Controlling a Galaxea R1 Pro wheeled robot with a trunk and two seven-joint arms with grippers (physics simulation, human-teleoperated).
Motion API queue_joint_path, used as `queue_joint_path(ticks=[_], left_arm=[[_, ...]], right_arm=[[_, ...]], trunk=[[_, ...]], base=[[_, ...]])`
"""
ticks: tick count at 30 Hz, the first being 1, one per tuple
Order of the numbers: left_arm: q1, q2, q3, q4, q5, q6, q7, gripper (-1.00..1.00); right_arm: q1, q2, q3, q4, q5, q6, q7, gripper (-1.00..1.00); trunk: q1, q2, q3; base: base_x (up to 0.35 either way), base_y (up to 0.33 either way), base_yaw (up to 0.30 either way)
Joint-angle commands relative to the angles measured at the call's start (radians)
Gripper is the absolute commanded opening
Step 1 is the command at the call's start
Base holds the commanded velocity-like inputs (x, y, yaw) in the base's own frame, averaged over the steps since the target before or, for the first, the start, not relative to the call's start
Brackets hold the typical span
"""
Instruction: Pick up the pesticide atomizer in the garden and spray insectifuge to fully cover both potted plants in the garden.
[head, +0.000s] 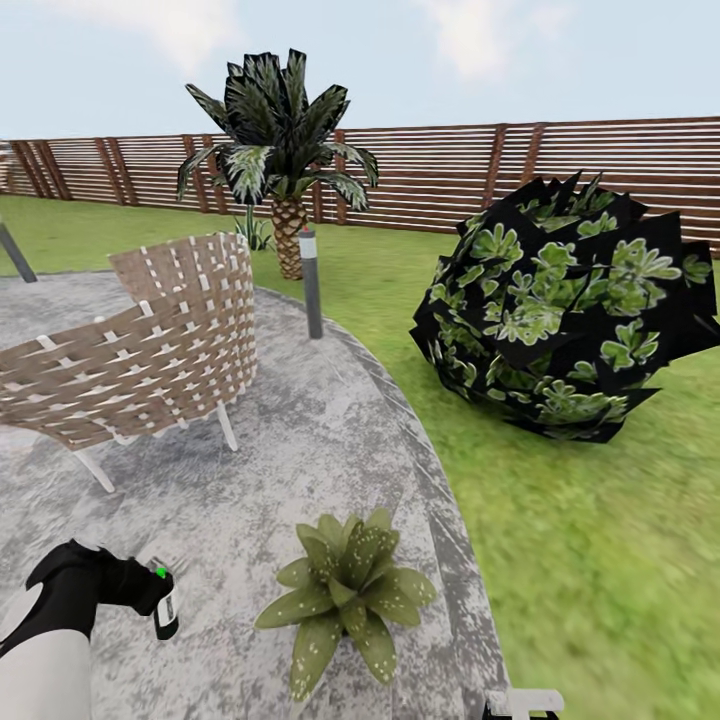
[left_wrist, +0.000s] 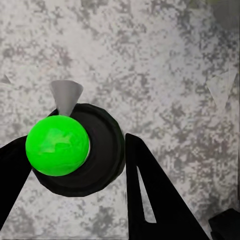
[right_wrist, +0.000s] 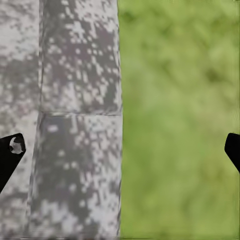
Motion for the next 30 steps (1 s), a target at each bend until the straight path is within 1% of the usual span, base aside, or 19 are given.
queue_joint_path(ticks=[1,4,5,6,8,19,30], left_arm=[[-0.001,-0.001,0.004,-0.002,-0.002,0.010,-0.005,-1.00],[-0.001,-0.002,0.007,-0.002,0.006,0.010,-0.004,-1.00],[-0.001,-0.001,0.007,-0.002,0.022,0.010,-0.004,-1.00],[-0.001,-0.001,0.006,-0.003,0.030,0.010,-0.004,-1.00],[-0.001,-0.001,0.005,-0.004,0.038,0.010,-0.005,-1.00],[-0.001,0.000,0.006,-0.004,0.041,0.010,-0.005,-1.00],[-0.001,0.002,0.007,-0.003,0.041,0.010,-0.005,-1.00]], right_arm=[[0.000,0.000,0.007,0.001,0.006,0.002,-0.009,1.00],[0.000,0.000,0.007,0.001,0.006,0.002,-0.009,1.00],[0.000,0.000,0.007,0.001,0.006,0.002,-0.009,1.00],[0.000,0.000,0.007,0.001,0.006,0.002,-0.009,1.00],[0.000,0.000,0.007,0.002,0.006,0.002,-0.009,1.00],[0.000,0.000,0.007,0.002,0.006,0.002,-0.009,1.00],[0.000,0.000,0.007,0.002,0.006,0.002,-0.009,1.00]], trunk=[[-0.001,0.000,-0.001],[-0.001,0.000,-0.001],[-0.001,0.000,-0.001],[-0.001,0.000,-0.001],[-0.001,0.000,-0.001],[-0.001,0.000,-0.001],[-0.001,0.000,-0.001]], base=[[-0.252,-0.127,0.269],[-0.303,-0.044,0.275],[-0.329,-0.011,0.277],[-0.332,-0.006,0.278],[-0.335,-0.008,0.278],[-0.336,-0.104,0.270],[-0.337,-0.115,0.025]])
